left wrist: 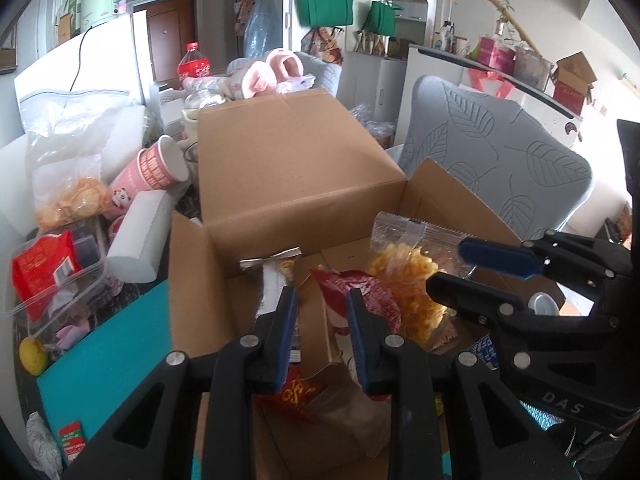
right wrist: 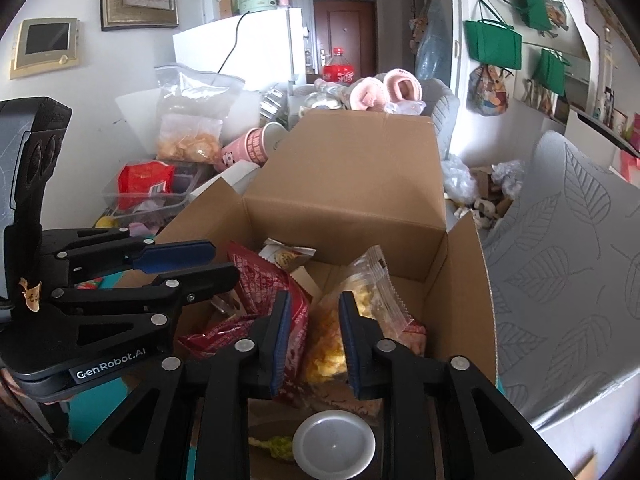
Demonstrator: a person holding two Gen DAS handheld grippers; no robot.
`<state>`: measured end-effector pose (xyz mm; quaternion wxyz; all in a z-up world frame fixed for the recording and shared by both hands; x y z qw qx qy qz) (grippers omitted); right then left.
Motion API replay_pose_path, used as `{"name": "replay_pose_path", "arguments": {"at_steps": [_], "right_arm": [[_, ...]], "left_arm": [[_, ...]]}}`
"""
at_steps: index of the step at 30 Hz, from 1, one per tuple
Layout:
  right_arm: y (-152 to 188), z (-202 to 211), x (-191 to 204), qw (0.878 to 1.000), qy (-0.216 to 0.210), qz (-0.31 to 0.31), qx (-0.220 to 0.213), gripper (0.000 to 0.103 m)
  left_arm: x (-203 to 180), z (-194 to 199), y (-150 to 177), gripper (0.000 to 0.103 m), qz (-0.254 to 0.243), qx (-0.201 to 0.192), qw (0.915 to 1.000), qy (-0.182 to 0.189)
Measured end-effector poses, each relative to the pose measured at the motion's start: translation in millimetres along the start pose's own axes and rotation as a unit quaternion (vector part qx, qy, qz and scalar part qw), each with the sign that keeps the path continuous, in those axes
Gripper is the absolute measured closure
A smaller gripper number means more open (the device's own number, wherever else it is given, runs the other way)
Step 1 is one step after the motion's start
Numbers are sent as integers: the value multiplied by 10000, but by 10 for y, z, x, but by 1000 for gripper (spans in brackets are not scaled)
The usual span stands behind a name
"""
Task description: Organize snacks
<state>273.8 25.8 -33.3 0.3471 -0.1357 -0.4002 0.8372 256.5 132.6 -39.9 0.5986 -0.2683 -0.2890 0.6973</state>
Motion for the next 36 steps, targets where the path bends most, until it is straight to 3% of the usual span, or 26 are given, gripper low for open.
{"name": "replay_pose_path", "arguments": {"at_steps": [2,5,7,8,18,19,21,22,23,36], "right_arm": [[-17,20,-2,10000,35,-45,-22,56],[-42,76,14,9999,89,-35,-62,54],[-65,124,27,9997,210,-28,-112,36],[-81,165,30,9994,299,-38,-173,33],[-158,560,82,9982,435,-189,-371,26],[-158,607,87,9980,448,-194,-391,26],[-164,713,114,9976,488,-189,-457,26],[-165,769,129,9973,510,-181,-493,24],[-167,835,145,9970,532,-170,-540,22],[-131,1693,277,9893,891,-178,-1146,16]], "left_arm": [[13,23,-5,78,9,7,9999,-142],[37,79,-25,78,22,18,9995,-312],[49,138,-48,78,11,-23,9991,-434],[53,174,-58,78,13,-57,9988,-489],[12,680,-110,77,13,-402,9955,-859],[-2,735,-111,74,2,-430,9954,-851],[-27,846,-112,54,23,-491,9957,-784],[-39,911,-115,31,36,-550,9955,-771],[-40,997,-117,26,66,-676,9942,-829],[-221,1869,-84,25,-11,-1395,9867,-839]]}}
Point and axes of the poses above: each gripper's, at about its wrist camera, not at the fingertips, and z roughly against the way its jaws point, x to its left, y to its underside, the point moved 3 cm from there along -z, roughly the way its jaws point, and after that the axes turned 2 degrees about -x, right-handed, at the moved point
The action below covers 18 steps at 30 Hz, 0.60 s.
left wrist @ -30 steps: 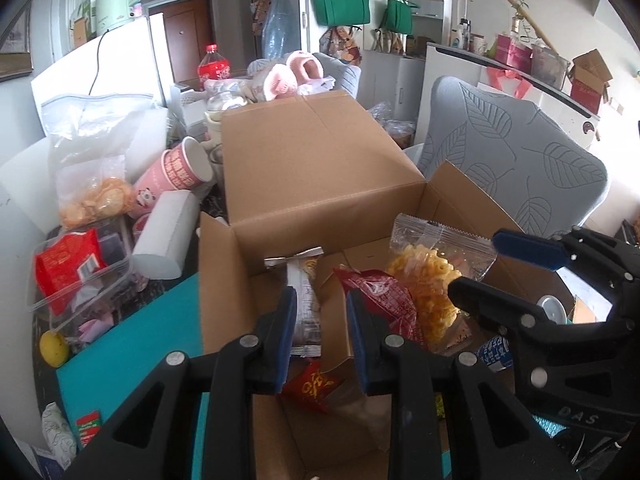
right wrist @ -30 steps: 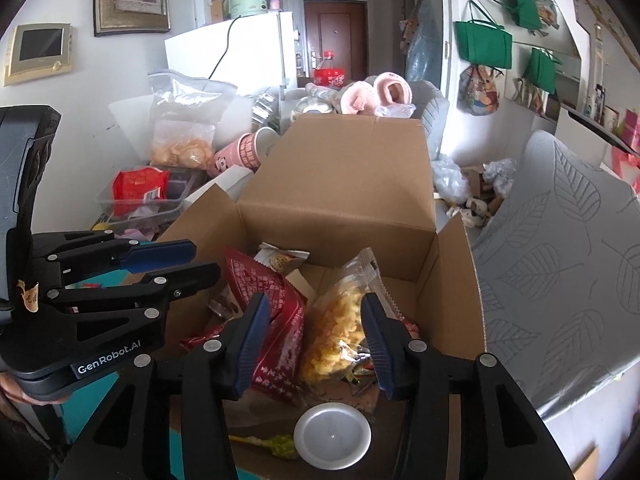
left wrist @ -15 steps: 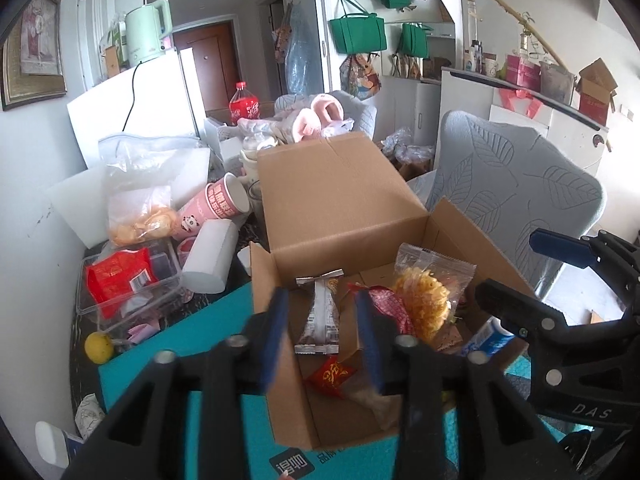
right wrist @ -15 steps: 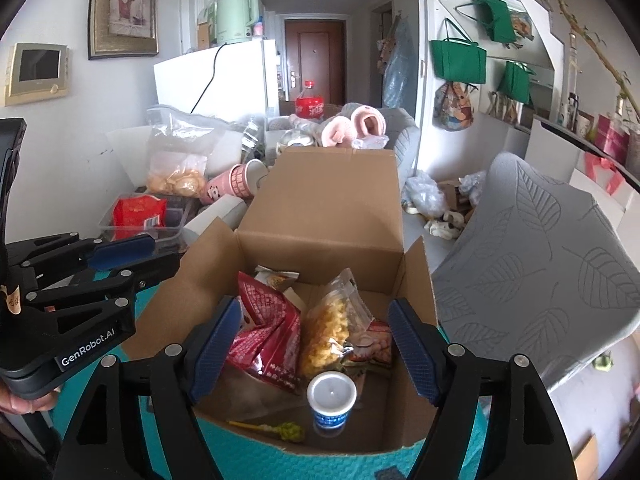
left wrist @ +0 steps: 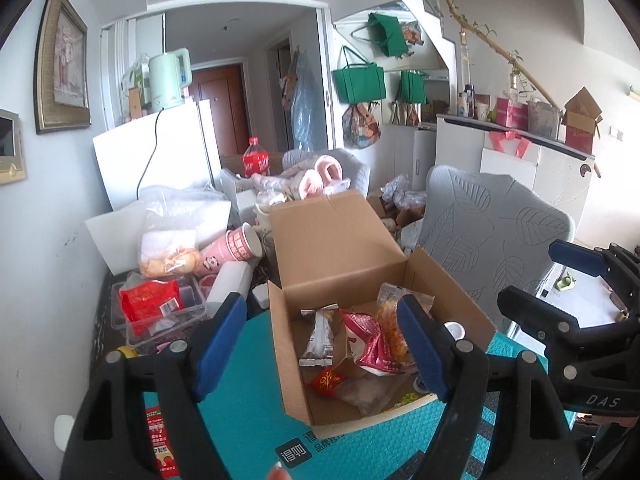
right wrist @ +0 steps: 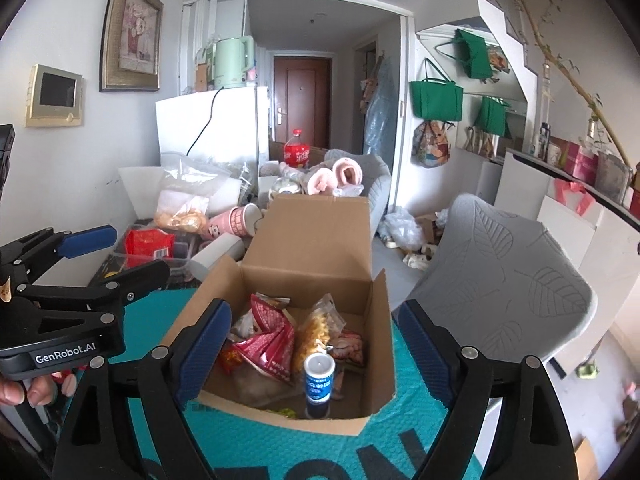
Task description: Organize snacks
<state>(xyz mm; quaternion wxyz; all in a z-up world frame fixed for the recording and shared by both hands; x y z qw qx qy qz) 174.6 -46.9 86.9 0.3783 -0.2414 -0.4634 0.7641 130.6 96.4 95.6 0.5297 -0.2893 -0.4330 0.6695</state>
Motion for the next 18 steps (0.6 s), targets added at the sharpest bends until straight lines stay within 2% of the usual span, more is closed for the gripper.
{"name": "replay_pose_path", "arguments": {"at_steps": [10,18], "right_arm": [[-23,685,32,9989,179,-125,-421,12],[97,1072,122,9980,270,-63,-574,9]], "left_arm": [[-44,705,7,25,-150,-487,9987,-46],[-93,1056,151,25,-114,-546,9984,73]]}}
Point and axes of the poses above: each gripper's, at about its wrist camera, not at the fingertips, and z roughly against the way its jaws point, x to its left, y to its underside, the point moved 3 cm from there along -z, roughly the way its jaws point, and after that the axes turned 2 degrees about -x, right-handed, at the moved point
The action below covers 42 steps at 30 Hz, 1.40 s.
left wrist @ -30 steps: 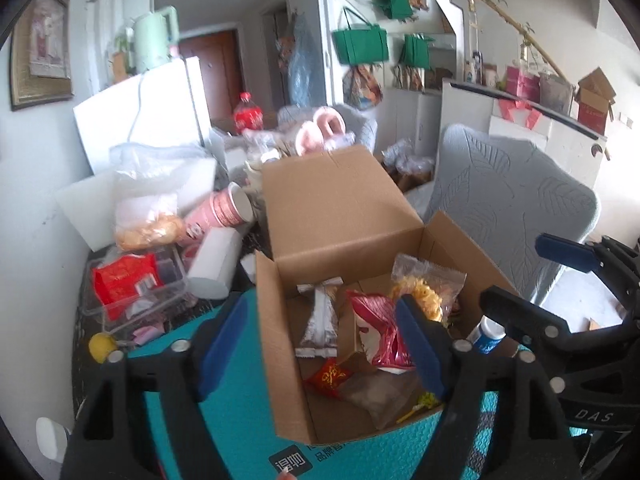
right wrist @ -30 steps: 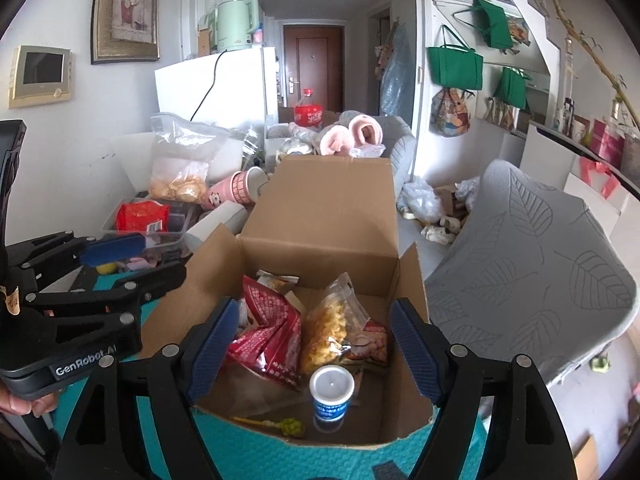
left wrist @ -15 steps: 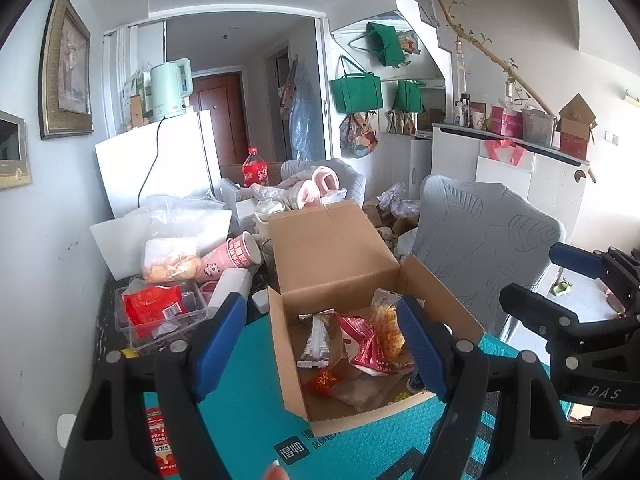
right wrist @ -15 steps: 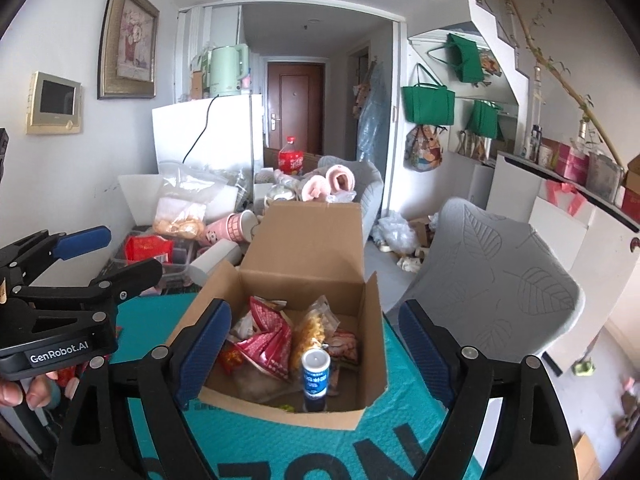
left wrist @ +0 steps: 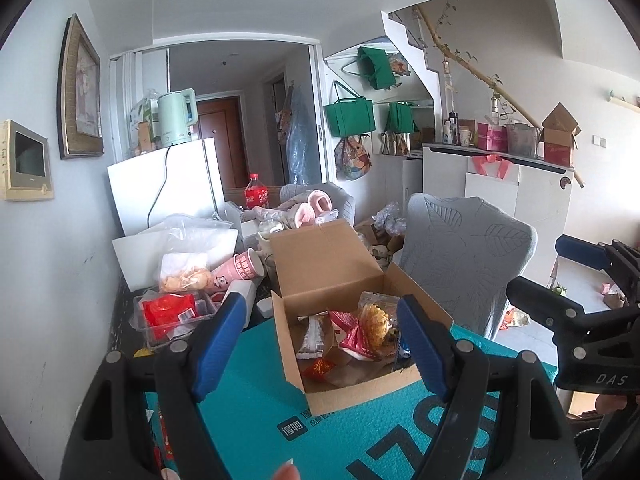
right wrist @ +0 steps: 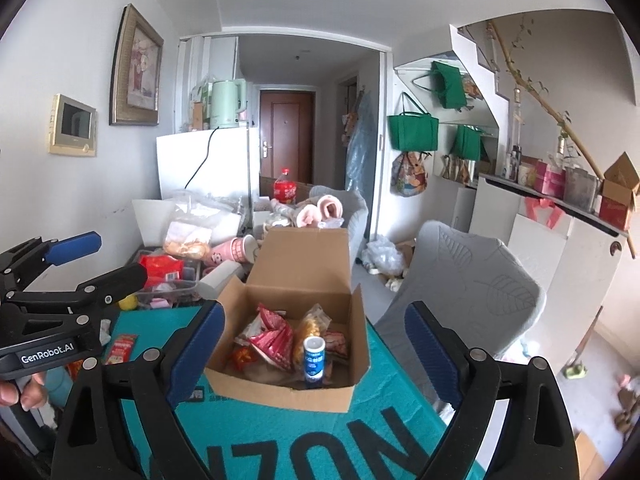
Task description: Organize snacks
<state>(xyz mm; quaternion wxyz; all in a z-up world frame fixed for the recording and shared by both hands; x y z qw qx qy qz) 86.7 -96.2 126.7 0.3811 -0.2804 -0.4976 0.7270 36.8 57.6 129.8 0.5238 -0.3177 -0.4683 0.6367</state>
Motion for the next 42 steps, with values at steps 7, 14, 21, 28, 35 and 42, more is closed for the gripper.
{"name": "replay_pose_path", "arguments": {"at_steps": [7,14,21,28,35,42], "right_arm": [[206,210,-10,9996,259,-92,2,9],[505,311,-28,9986,437,-191,231,9],[735,339,-35,9970,523,-344,450,9],[899,300,-16,9959,485,-362,678,9],[928,298,-37,9956,482,-383,708,9],[938,294,-48,9956,452,-381,730,9]], "left_arm": [[-91,155,256,25,94,72,9999,111],[-187,152,529,25,159,317,9992,201],[-275,97,749,25,171,566,9978,305],[-349,67,860,25,142,711,9968,346],[-366,37,882,25,118,795,9962,349],[-367,12,865,25,137,795,9960,373]]}}
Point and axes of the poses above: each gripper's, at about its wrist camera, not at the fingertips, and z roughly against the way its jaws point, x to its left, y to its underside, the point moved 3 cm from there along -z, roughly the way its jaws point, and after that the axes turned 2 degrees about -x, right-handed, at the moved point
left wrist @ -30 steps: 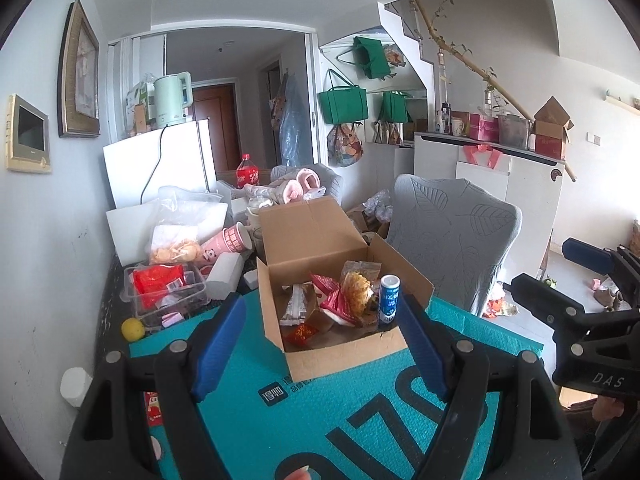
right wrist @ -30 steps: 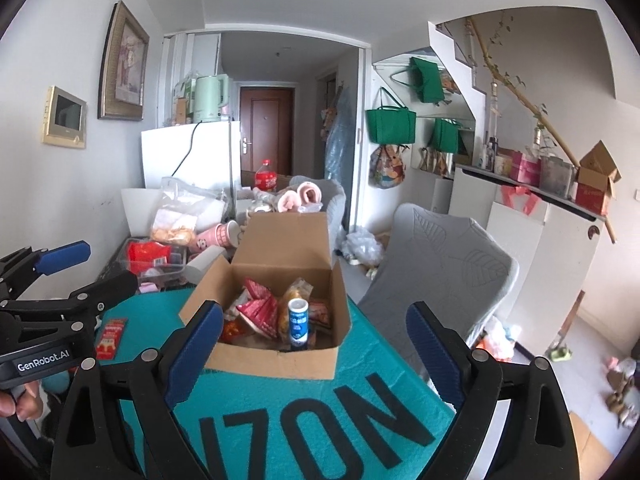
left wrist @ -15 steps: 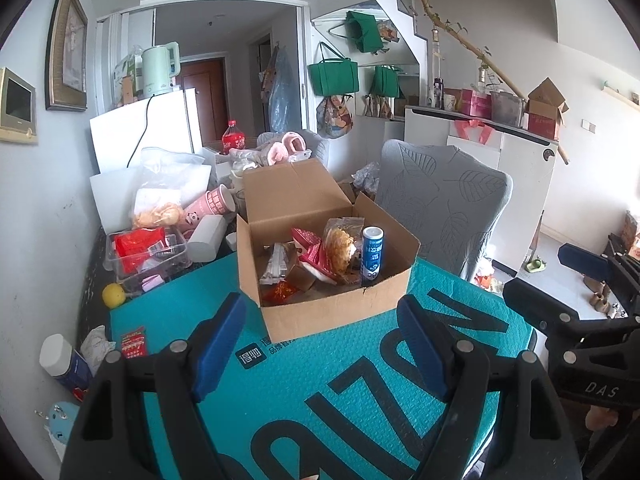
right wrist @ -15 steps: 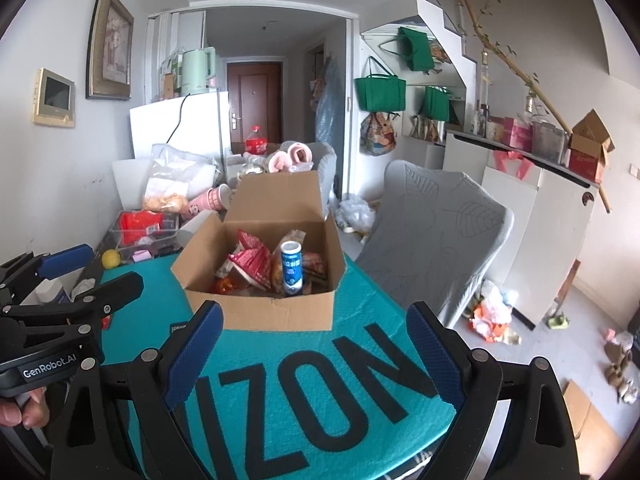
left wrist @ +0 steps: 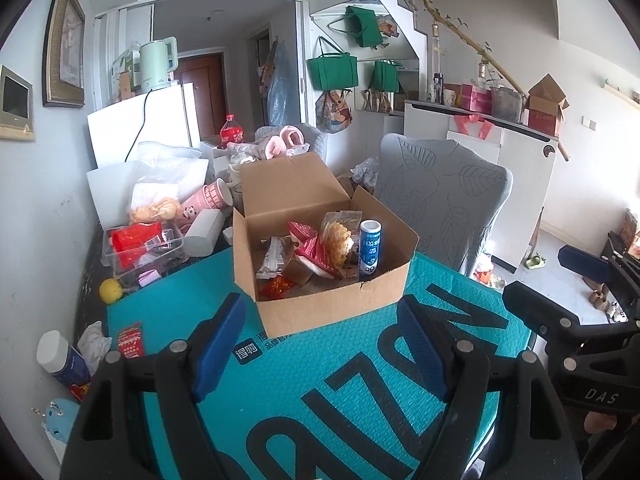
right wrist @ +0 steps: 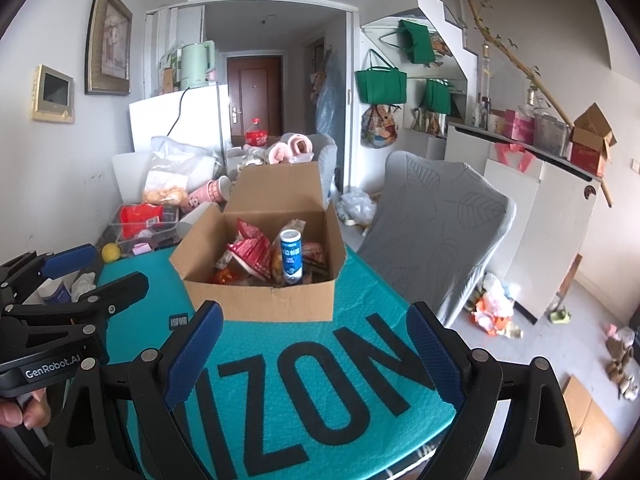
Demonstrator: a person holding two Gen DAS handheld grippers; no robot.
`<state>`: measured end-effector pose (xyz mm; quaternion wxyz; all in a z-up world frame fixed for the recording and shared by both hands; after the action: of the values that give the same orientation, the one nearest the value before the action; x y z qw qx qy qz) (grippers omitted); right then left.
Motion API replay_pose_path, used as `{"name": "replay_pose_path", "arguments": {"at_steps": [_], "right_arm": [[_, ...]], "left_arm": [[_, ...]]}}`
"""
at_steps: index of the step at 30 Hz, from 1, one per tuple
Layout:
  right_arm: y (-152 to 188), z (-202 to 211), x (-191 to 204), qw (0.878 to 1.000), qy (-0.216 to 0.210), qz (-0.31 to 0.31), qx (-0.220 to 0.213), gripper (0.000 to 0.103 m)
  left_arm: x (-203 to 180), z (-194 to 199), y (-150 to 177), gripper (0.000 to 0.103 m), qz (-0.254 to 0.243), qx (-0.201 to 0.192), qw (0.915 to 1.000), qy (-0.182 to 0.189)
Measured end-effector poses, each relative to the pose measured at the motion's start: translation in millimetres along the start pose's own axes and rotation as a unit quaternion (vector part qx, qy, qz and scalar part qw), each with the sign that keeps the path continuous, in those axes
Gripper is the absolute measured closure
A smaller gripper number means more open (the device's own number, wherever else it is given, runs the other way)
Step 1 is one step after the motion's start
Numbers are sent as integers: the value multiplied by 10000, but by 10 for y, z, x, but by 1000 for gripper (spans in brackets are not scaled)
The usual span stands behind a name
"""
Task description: Organize snacks
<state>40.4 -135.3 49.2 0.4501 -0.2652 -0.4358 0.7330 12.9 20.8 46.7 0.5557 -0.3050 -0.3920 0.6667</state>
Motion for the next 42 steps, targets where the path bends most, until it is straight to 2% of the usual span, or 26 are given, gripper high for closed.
{"name": "replay_pose_path", "arguments": {"at_steps": [12,42], "right_arm": [[34,-12,-21,10000,4,27,31,9],[57,-5,-25,10000,3,58,58,9]], "left_arm": [[-34,0,12,25,-7,25,9999,99],[-45,47,16,25,-58,3,10000,47]]}}
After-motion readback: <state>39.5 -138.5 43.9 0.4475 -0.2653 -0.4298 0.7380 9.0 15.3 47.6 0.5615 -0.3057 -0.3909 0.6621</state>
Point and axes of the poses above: each gripper's, at about its wrist camera, not at the fingertips, and z roughly against the way its jaws point, x to its left, y to its underside, the point moved 3 cm from there along -z, roughly the way its jaws point, and after that the axes turned 2 degrees about -x, right-handed, at the moved point
